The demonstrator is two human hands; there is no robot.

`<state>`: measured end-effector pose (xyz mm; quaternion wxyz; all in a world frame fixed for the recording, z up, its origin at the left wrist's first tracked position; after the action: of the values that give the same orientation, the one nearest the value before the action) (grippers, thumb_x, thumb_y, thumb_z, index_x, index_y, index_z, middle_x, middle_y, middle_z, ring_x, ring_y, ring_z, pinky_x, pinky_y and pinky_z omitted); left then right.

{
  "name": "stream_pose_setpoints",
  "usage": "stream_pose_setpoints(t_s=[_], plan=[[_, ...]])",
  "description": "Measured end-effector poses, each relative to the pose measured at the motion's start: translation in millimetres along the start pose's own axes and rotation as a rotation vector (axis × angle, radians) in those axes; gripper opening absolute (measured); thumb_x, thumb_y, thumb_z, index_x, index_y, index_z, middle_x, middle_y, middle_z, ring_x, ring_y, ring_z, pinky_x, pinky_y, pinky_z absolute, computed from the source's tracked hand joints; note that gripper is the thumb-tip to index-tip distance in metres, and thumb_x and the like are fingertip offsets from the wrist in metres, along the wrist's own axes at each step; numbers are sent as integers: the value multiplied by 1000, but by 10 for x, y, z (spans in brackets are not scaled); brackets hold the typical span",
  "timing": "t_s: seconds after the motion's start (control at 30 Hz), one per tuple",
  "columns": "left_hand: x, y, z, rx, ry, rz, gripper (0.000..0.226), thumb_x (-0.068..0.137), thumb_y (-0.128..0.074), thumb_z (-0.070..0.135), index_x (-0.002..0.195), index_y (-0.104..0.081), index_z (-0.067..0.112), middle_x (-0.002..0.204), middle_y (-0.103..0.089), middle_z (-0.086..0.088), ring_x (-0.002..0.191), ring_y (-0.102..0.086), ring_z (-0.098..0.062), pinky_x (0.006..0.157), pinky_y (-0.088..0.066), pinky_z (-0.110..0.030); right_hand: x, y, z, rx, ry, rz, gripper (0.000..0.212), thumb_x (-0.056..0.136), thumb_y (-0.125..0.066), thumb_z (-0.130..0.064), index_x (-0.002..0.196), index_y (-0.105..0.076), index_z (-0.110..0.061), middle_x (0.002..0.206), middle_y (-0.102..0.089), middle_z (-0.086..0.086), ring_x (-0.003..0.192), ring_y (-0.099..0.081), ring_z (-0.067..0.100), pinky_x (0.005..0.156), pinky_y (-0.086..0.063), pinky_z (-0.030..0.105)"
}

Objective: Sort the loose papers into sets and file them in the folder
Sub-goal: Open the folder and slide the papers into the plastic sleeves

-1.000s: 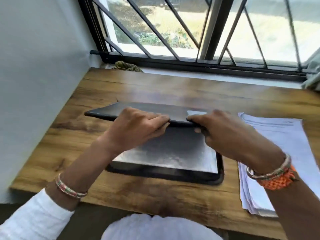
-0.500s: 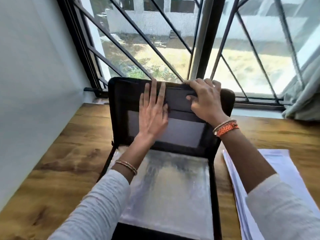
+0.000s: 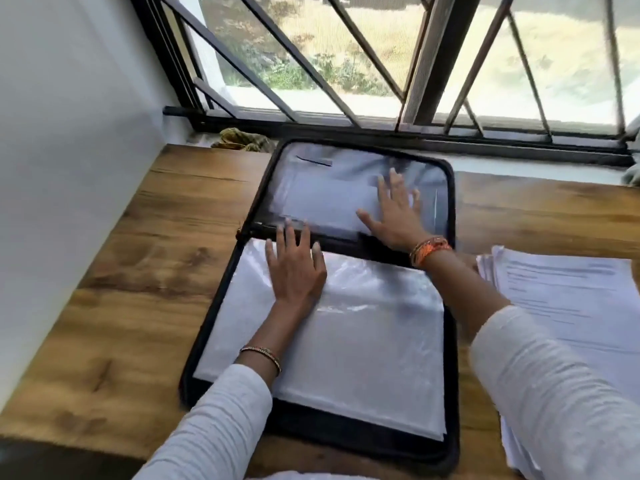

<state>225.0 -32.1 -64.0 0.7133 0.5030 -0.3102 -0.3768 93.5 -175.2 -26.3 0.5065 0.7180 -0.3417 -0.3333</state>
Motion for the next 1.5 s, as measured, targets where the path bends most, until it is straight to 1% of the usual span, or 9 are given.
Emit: stream_pose_setpoints(t_s=[0.2,0.27,0.37,0.53,0.8,1.0,1.13,1.37,1.5], plan=[[-720,4,-67,-125,-215,-243,78,82,-8,61,152,-6,27,159,6,0,147,7,-16,118,5,-38,-1665,-771,-415,-20,303,-300,119,64,-21,-91,146,27,-20,147,41,-2,137,37,14,113,23,35],[-1104,-19,-141,-13,-413,-370,84,77,-13,73,149,6,34,155,18,9,143,19,-10,115,15,-33,-1974,-807,-289,-72,367,-319,116,64,-26,-90,147,25,-26,148,39,-6,138,36,11,114,22,32],[-1307,35,-297,-31,-502,-369,85,76,-29,78,148,-8,39,158,4,12,146,7,-9,114,15,-27,-2026,-761,-196,14,344,-253,98,77,-38,-78,151,6,-32,156,20,-10,144,21,8,118,9,31],[-1247,149,-264,-187,-426,-219,64,79,-42,67,133,-52,35,149,-36,10,142,-26,-12,115,-13,-34,-1957,-699,-244,128,275,-151,73,92,-57,-44,151,-16,-32,154,1,-16,142,6,1,120,-1,29],[-1242,464,109,-168,-349,-126,53,87,-38,63,105,-71,26,122,-65,6,114,-58,-17,96,-41,-40,-2165,-572,-215,357,177,-196,80,80,-38,-71,148,-32,-29,158,-18,-7,146,-10,5,121,-7,33],[-1178,408,1073,-583,-361,-255,22,95,-50,20,113,-64,19,117,-64,7,109,-57,-9,86,-41,-19,-2525,241,1106,445,-328,430,32,89,-63,-15,121,-64,-9,134,-57,11,126,-51,23,105,-38,31],[-1161,150,1852,-623,-477,-293,26,91,-52,12,114,-63,14,114,-64,-1,106,-56,-13,86,-43,-23,-2730,462,2036,377,-598,566,30,89,-57,-9,118,-65,-5,125,-63,14,118,-56,28,95,-42,29],[-575,-519,2612,-544,-255,-241,35,94,-54,25,122,-57,4,119,-57,-18,113,-51,-32,92,-38,-35,-2019,259,2231,168,-271,337,49,92,-53,-24,138,-47,-8,148,-40,16,139,-34,29,111,-29,41],[-260,-733,2664,-516,-43,-207,36,87,-57,49,103,-71,20,105,-69,-8,106,-60,-29,86,-50,-41,-2020,-58,2295,125,-232,302,66,90,-23,-43,146,-37,-10,154,-31,13,145,-23,25,117,-15,38]])
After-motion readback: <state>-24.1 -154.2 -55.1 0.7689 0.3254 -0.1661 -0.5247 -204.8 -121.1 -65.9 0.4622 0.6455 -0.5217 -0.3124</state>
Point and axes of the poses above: each hand's wrist, its own x-axis towards the middle knuckle, its own y-axis out of the back of the hand, z = x × y, the point moved 8 cm from there along x, towards the middle knuckle
